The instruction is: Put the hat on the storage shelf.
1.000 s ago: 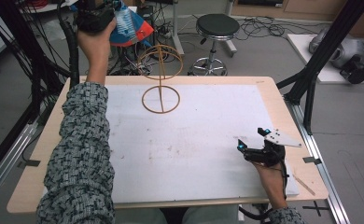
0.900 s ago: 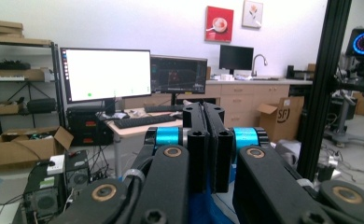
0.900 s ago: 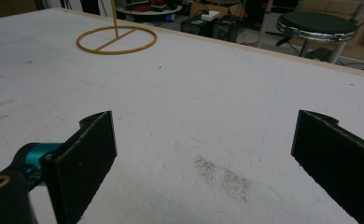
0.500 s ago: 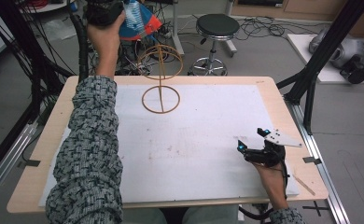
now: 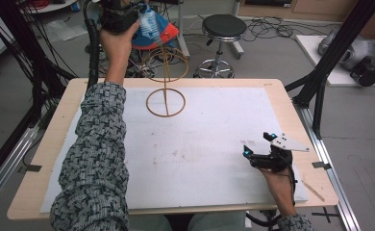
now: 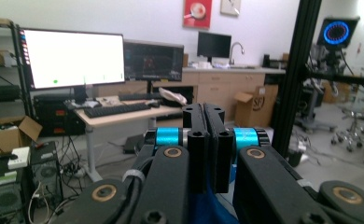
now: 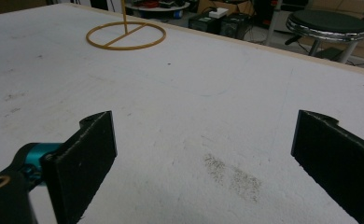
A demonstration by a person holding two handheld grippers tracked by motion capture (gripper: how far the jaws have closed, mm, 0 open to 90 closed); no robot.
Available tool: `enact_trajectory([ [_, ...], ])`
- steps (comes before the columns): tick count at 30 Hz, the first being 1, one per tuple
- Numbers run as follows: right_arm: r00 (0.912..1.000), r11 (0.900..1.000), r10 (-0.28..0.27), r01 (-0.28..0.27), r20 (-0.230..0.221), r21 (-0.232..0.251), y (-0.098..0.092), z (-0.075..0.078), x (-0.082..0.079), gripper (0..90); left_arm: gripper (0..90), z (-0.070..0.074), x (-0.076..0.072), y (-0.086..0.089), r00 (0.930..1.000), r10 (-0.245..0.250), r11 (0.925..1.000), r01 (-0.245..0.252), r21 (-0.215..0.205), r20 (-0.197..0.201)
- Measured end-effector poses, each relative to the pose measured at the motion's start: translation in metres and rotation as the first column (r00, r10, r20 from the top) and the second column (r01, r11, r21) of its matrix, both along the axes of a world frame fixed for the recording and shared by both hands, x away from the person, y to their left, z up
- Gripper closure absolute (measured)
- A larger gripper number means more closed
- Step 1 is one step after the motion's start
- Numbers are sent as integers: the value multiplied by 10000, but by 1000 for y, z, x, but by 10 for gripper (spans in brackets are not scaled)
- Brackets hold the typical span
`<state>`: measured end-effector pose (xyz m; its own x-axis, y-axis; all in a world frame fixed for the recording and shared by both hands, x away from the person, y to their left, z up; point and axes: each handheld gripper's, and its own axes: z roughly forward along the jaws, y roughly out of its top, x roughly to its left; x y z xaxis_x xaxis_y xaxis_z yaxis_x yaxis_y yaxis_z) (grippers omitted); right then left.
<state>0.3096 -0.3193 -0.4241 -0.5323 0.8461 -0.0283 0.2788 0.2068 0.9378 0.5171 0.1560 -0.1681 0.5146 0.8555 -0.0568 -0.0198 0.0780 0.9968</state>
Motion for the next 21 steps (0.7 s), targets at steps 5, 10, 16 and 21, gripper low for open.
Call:
enact_trajectory([
  [5, 10000, 10000, 39, -39, 1, -46, 1, 0, 0, 57, 879, -11, -2, 4, 9987, -291, 9993, 301, 236, -411],
  [10, 9999, 9998, 120, -120, 0, -137, 4, 0, 2, 57, 879, -19, -5, 3, 9960, -580, 9969, 613, 483, -674],
  [16, 9997, 9994, 233, -232, 40, -264, 8, 0, 3, 57, 879, -27, -8, -3, 9922, -818, 9911, 909, 977, -936],
  [21, 9997, 9994, 231, -232, -58, -258, 8, 0, 3, 56, 879, -36, -8, -13, 9882, -1022, 9836, 1175, 1368, -1143],
])
